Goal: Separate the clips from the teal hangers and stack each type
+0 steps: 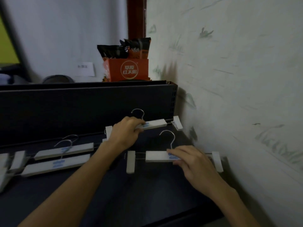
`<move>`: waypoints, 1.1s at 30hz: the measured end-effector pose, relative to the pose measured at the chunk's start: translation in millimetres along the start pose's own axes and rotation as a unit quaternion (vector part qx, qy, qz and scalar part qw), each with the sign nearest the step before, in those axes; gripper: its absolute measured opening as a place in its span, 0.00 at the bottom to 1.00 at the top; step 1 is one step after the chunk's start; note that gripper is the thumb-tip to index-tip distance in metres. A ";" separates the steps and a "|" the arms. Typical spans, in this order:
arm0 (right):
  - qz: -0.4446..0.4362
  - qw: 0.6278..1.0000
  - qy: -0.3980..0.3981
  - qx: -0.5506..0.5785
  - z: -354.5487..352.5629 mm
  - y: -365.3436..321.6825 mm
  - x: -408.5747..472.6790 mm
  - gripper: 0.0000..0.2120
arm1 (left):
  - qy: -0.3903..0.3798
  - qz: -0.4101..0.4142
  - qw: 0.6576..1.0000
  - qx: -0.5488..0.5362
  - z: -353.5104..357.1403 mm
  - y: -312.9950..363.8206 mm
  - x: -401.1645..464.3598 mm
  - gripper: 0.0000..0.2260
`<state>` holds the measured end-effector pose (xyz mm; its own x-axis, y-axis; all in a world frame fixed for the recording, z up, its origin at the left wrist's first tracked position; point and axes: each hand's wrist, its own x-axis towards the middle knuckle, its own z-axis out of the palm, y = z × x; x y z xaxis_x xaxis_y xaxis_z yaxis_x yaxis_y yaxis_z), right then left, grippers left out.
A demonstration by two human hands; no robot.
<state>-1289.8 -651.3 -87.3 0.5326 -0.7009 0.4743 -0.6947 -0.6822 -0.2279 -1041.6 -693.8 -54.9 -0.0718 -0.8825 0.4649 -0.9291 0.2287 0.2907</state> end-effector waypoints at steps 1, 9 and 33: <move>-0.016 1.000 0.000 0.008 2.3 -2.4 3.4 0.21 | 0.007 -0.013 1.000 0.011 -6.8 -4.0 -7.2 0.14; -0.098 0.993 -0.027 0.054 23.5 -53.0 29.3 0.20 | 0.038 -0.114 0.990 0.075 -67.8 -49.0 -70.8 0.13; -0.077 0.996 -0.014 0.037 118.4 -250.0 27.2 0.19 | 0.056 -0.181 0.978 0.088 -215.7 -196.3 -258.2 0.12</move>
<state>-1044.4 -524.5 -118.1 0.6443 -0.5918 0.4844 -0.5673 -0.7946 -0.2163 -762.4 -422.3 -51.6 0.3052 -0.8399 0.4488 -0.9346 -0.1738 0.3102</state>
